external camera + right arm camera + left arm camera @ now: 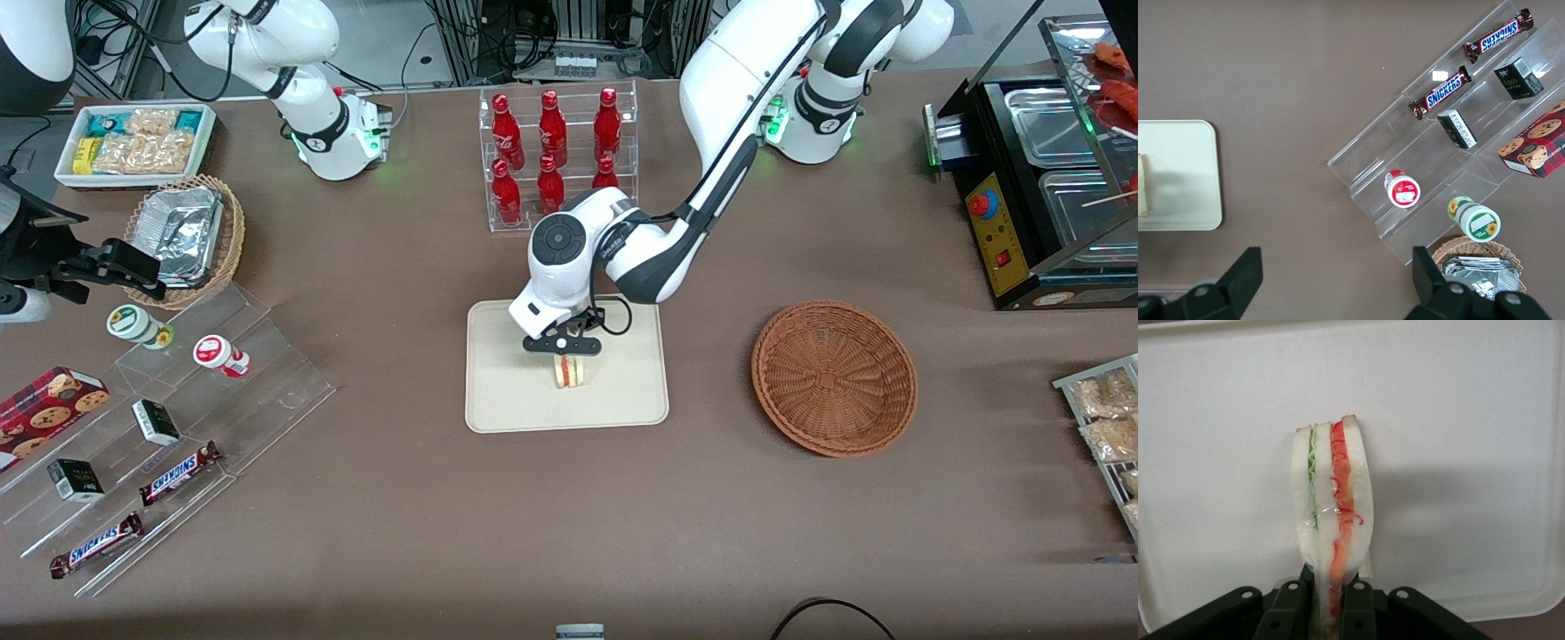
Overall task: Place sandwich from basket to tray
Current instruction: 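Lower the sandwich onto the tray and open the left gripper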
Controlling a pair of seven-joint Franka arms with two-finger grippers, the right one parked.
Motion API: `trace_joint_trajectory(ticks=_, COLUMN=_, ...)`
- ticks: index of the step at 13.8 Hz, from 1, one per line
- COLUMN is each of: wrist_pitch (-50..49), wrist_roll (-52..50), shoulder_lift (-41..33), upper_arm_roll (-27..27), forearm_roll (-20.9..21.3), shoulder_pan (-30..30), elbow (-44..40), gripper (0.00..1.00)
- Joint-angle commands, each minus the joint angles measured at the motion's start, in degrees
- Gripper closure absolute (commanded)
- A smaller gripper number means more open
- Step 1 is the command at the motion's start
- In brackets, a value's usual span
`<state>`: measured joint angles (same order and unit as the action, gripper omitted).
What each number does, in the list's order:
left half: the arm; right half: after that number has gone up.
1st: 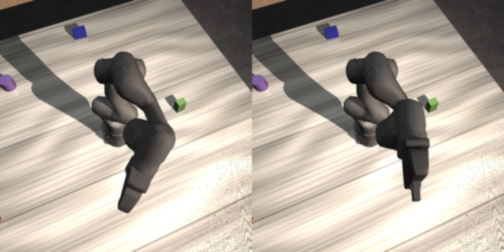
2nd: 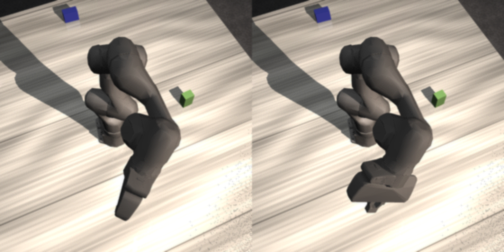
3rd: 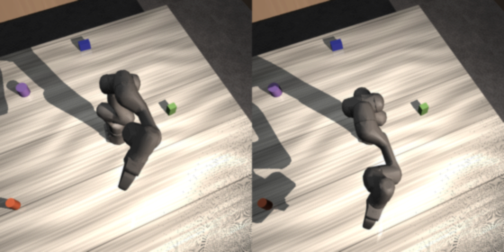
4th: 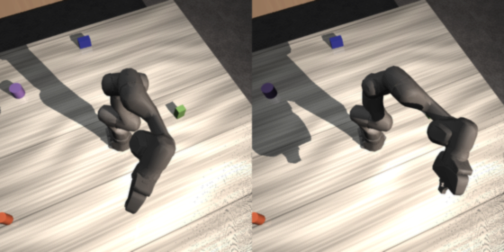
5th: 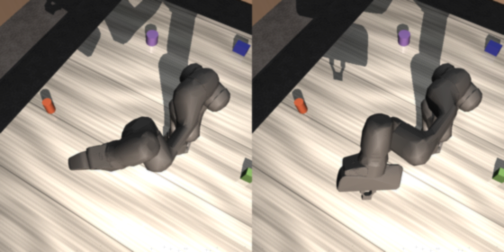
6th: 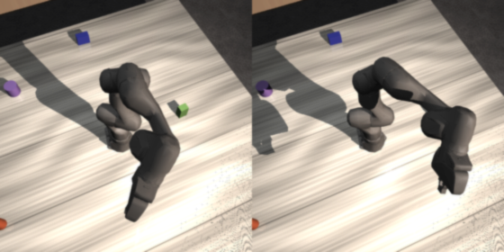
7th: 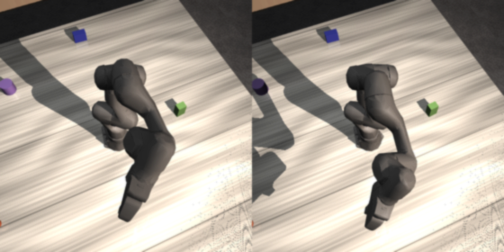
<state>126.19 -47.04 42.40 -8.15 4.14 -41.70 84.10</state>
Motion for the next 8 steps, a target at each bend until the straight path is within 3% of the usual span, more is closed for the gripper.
trace_joint_trajectory(ticks=1, wrist_pitch=1.9, wrist_roll=0.4, shoulder_lift=1.7, upper_arm_roll=0.4, forearm_roll=0.1, shoulder_pan=-0.9, elbow=-1.8, gripper=0.76)
trace_joint_trajectory(ticks=2, wrist_pitch=2.4, wrist_roll=0.4, shoulder_lift=1.9, upper_arm_roll=0.4, forearm_roll=0.1, shoulder_pan=-1.0, elbow=-1.8, gripper=0.65)
trace_joint_trajectory(ticks=3, wrist_pitch=2.4, wrist_roll=0.3, shoulder_lift=1.9, upper_arm_roll=0.4, forearm_roll=0.1, shoulder_pan=-1.0, elbow=-1.7, gripper=0.45)
trace_joint_trajectory(ticks=4, wrist_pitch=2.5, wrist_roll=0.3, shoulder_lift=2.0, upper_arm_roll=0.5, forearm_roll=0.2, shoulder_pan=-1.1, elbow=-1.7, gripper=0.01)
trace_joint_trajectory(ticks=8, wrist_pitch=2.0, wrist_roll=-0.7, shoulder_lift=-0.6, upper_arm_roll=0.6, forearm_roll=0.1, shoulder_pan=-0.9, elbow=-1.8, gripper=0.0)
